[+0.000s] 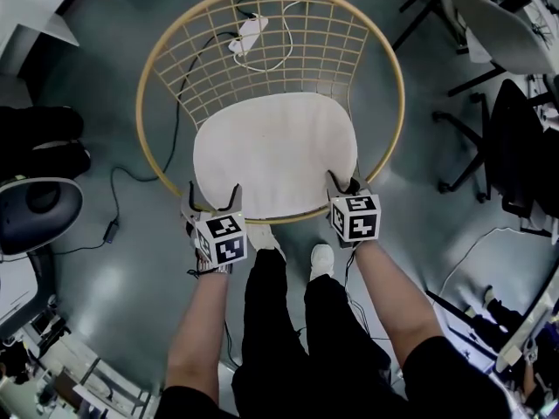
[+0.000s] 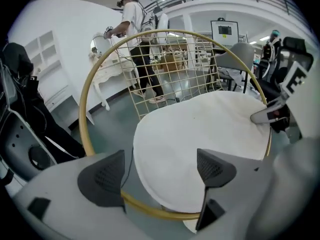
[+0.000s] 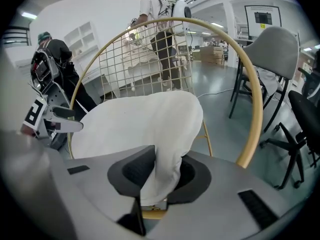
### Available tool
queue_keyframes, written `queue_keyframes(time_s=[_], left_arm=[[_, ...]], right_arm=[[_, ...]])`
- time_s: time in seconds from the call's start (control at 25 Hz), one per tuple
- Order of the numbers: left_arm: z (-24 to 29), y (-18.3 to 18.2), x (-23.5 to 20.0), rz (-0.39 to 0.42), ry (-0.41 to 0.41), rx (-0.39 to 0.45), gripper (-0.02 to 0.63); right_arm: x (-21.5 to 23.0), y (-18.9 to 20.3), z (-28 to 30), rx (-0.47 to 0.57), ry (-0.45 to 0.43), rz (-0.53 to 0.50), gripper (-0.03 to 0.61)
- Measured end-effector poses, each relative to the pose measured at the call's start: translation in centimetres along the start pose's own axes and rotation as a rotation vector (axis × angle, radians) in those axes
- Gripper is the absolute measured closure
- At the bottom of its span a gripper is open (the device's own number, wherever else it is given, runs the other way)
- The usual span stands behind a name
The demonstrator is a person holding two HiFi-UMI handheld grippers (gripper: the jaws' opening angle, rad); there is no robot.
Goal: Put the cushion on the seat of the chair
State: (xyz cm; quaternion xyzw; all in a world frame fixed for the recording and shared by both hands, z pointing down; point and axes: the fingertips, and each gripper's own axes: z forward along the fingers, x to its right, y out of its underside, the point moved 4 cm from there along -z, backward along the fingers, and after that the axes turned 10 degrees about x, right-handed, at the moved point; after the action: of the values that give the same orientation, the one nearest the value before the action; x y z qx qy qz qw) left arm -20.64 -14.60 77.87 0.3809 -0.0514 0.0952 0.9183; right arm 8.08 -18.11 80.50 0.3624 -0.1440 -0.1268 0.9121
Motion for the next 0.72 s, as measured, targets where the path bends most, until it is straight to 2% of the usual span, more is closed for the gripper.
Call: queue_keyframes(time_s=[0.2, 0.36, 0.44, 0.56, 0.6, 0.72], left_arm=[[-0.5, -1.4, 1.1, -0.105, 0.070, 0.048, 0.166], [-1.0, -2.3, 1.8, -0.127, 0.098, 0.081, 0.198], [-1.3, -2.6, 2.0, -0.124, 0.100, 0.093, 0.250], [-1.8, -3.0, 2.0, -0.110, 0.088, 0.112, 0.426], [-1.9, -3.0, 2.1, -0.111, 0.090, 0.117, 0.466], [-2.0, -3.0, 2.4, -0.136, 0.115, 0.126, 0.548]], right_arm=[[-0.1, -0.1, 0.2, -0.038, 0.014, -0.057, 0.445], [-0.3, -0.5, 0.0, -0.053, 0.032, -0.113, 0.437], [-0.3, -0.7, -0.1, -0.059, 0.045, -0.122, 0.430], [-0.2, -0.9, -0.2, -0.058, 0.058, -0.147, 0.414], [-0.2, -0.9, -0.2, -0.058, 0.060, -0.151, 0.408], [0.1, -0.7, -0.2, -0.058, 0.070, -0.142, 0.388]])
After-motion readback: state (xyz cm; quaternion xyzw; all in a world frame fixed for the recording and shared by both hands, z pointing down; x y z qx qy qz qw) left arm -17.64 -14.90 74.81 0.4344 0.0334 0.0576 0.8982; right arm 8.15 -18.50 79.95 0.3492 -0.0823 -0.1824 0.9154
